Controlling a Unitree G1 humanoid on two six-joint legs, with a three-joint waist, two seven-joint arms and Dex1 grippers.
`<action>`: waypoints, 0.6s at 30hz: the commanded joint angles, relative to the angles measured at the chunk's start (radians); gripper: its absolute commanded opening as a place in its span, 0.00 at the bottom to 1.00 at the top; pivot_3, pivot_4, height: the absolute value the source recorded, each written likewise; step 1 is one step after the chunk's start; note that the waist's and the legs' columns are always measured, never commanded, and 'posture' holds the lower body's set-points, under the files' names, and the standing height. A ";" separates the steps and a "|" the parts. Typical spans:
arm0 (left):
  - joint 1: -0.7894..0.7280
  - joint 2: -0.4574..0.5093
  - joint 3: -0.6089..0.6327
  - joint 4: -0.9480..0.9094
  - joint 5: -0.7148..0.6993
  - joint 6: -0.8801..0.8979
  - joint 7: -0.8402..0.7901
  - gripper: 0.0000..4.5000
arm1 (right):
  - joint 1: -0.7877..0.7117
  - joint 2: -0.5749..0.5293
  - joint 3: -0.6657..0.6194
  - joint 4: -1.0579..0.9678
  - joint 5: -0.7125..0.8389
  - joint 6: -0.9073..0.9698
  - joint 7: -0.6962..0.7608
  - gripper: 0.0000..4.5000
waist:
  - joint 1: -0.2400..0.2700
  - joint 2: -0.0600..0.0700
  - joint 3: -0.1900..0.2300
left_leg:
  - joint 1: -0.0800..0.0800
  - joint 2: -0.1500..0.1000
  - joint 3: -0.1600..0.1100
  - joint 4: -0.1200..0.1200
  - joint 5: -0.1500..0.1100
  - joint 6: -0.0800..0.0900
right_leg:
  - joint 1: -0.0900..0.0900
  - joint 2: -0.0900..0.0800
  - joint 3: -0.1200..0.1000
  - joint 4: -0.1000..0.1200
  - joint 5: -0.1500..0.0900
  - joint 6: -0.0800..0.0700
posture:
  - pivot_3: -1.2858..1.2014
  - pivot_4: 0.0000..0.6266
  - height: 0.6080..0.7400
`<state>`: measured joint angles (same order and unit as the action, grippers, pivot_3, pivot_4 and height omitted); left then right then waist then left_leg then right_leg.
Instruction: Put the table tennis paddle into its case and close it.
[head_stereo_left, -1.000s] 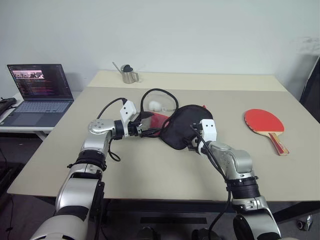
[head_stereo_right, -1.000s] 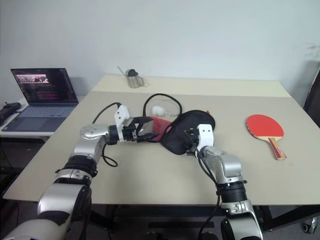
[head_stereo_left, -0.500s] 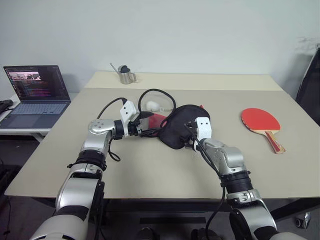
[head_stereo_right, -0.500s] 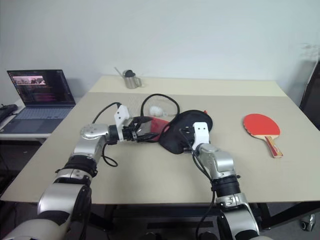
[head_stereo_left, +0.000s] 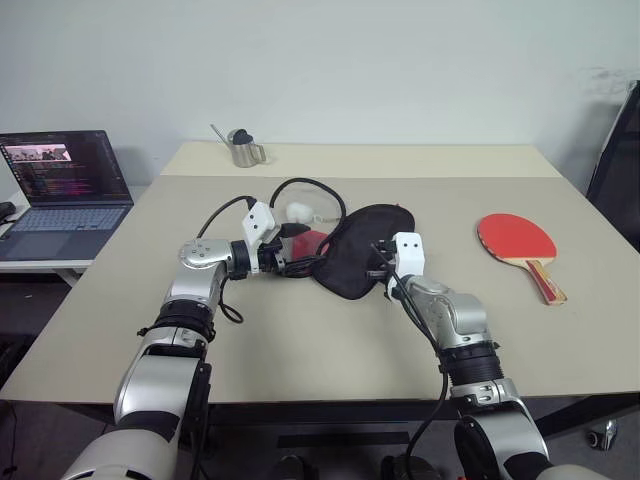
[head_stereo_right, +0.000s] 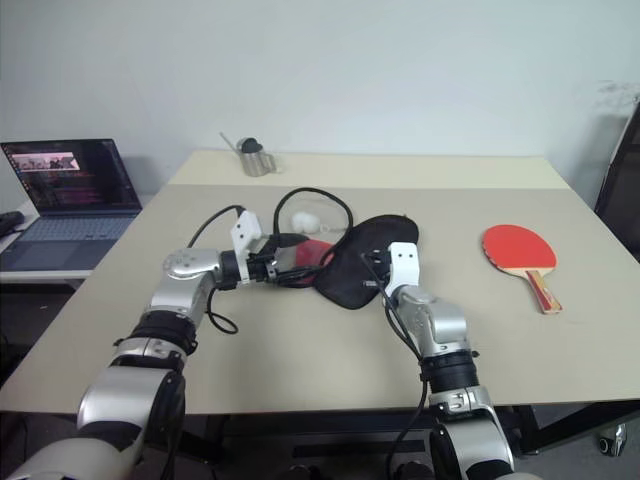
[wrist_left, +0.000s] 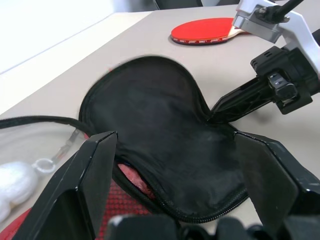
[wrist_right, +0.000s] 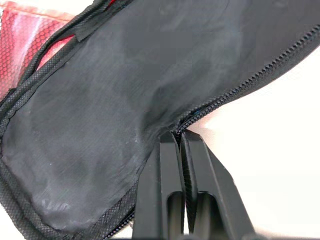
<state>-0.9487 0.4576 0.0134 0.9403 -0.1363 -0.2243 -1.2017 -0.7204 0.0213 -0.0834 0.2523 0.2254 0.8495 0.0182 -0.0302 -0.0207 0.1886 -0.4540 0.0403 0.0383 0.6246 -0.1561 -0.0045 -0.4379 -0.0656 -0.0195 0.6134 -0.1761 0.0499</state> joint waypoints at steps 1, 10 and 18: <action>-0.018 0.004 0.019 -0.037 -0.025 0.006 -0.007 0.90 | -0.019 0.001 -0.026 -0.066 0.019 0.014 -0.007 0.00 | 0.000 0.000 0.000 | 0.000 0.001 0.000 0.000 0.000 0.000 | 0.000 0.001 0.000 0.000 0.000 0.000 | 0.52 0.24 1.00; 0.077 0.063 -0.008 -0.213 -0.074 0.133 -0.196 0.90 | 0.096 -0.111 -0.091 -0.389 0.124 0.318 0.045 0.00 | 0.001 0.000 0.000 | -0.001 0.006 0.001 -0.001 -0.001 -0.002 | -0.003 0.006 0.002 0.000 -0.002 -0.005 | 0.52 0.24 1.00; 0.137 0.066 -0.035 -0.364 -0.104 0.228 -0.262 0.90 | 0.201 -0.241 -0.128 -0.618 0.213 0.550 0.131 0.00 | 0.001 0.000 0.000 | 0.000 0.007 0.001 0.000 -0.001 -0.002 | -0.003 0.008 0.003 0.001 -0.002 -0.005 | 0.52 0.24 1.00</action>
<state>-0.8094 0.5189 -0.0219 0.6262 -0.2161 -0.0080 -1.4485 -0.5234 -0.2081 -0.1964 -0.3126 0.4158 1.3685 0.1313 -0.0288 -0.0207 0.1886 -0.4544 0.0473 0.0387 0.6243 -0.1576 -0.0069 -0.4409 -0.0579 -0.0166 0.6142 -0.1780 0.0445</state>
